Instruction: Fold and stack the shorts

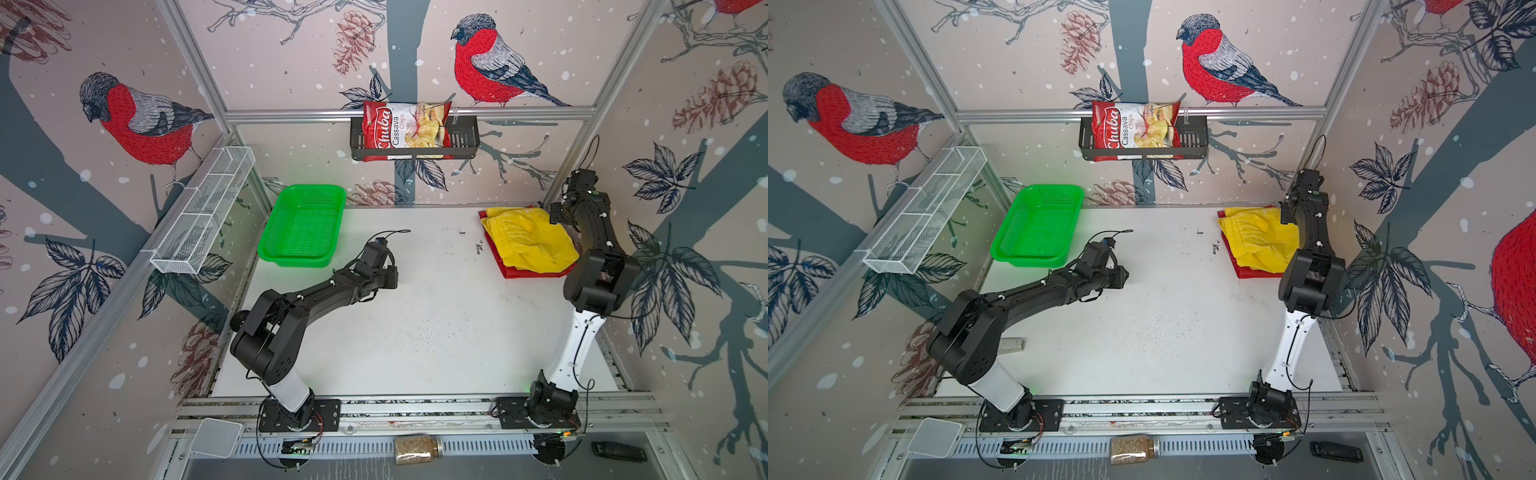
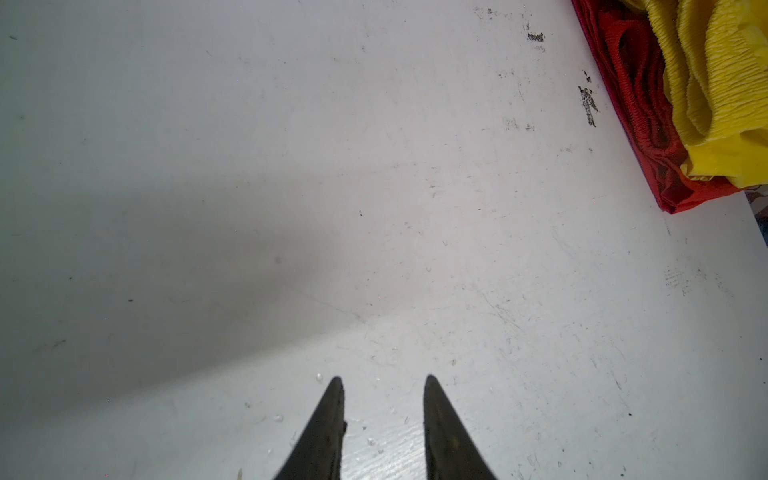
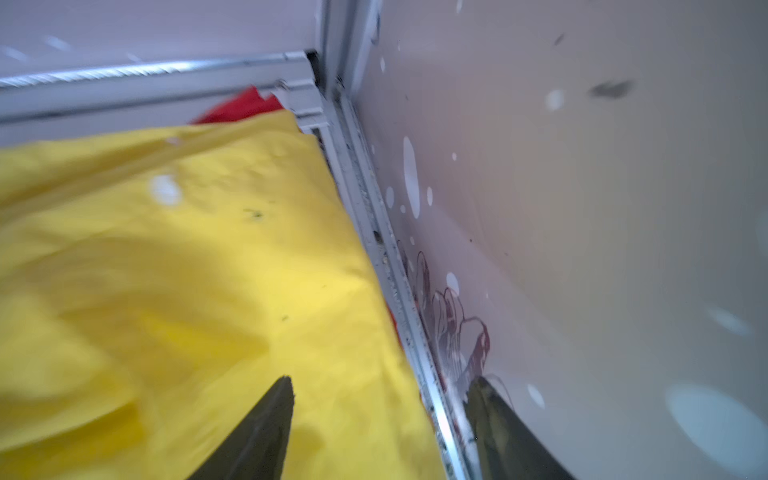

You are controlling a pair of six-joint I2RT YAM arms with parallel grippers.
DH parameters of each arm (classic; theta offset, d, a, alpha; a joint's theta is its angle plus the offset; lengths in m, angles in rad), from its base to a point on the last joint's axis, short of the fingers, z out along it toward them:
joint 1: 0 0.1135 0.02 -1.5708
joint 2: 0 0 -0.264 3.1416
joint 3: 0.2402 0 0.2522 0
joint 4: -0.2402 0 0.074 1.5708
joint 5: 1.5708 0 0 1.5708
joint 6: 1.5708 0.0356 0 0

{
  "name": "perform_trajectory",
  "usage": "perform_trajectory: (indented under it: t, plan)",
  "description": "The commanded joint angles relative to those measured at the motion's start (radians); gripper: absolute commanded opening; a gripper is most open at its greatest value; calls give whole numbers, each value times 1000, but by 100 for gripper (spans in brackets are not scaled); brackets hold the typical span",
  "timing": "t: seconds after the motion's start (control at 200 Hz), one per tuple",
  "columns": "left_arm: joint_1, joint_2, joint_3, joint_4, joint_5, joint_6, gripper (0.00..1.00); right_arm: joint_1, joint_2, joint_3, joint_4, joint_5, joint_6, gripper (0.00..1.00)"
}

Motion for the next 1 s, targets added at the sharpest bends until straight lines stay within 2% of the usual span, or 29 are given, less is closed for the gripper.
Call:
perform_trajectory:
  t: [0.0, 0.125, 0.265, 0.37, 0.555, 0.685, 0.81, 0.996]
  plan:
    - [-4, 6, 6, 1, -8, -11, 33, 18, -112, -130, 125, -151, 53, 65]
    - [-5, 13, 36, 4, -1, -11, 33, 31, -227, -321, 217, -360, 102, 60]
    - [-5, 13, 33, 12, 4, -11, 33, 25, -243, -447, 269, -463, 131, 57]
    - [-6, 14, 24, 19, 7, -14, 33, 3, -185, -481, 278, -428, 152, 56]
    - [-6, 5, 17, 32, 1, -20, 33, -27, -21, -441, 231, -234, 164, 54]
    - [-6, 10, -8, 36, 1, -24, 33, -26, 33, -441, 242, -218, 162, 58]
    - [-6, 10, -4, 35, 3, -23, 33, -15, 9, -430, 239, -200, 169, 63]
    - [-6, -7, -4, 34, -10, -16, 34, -1, -160, -409, 244, -223, 178, 65]
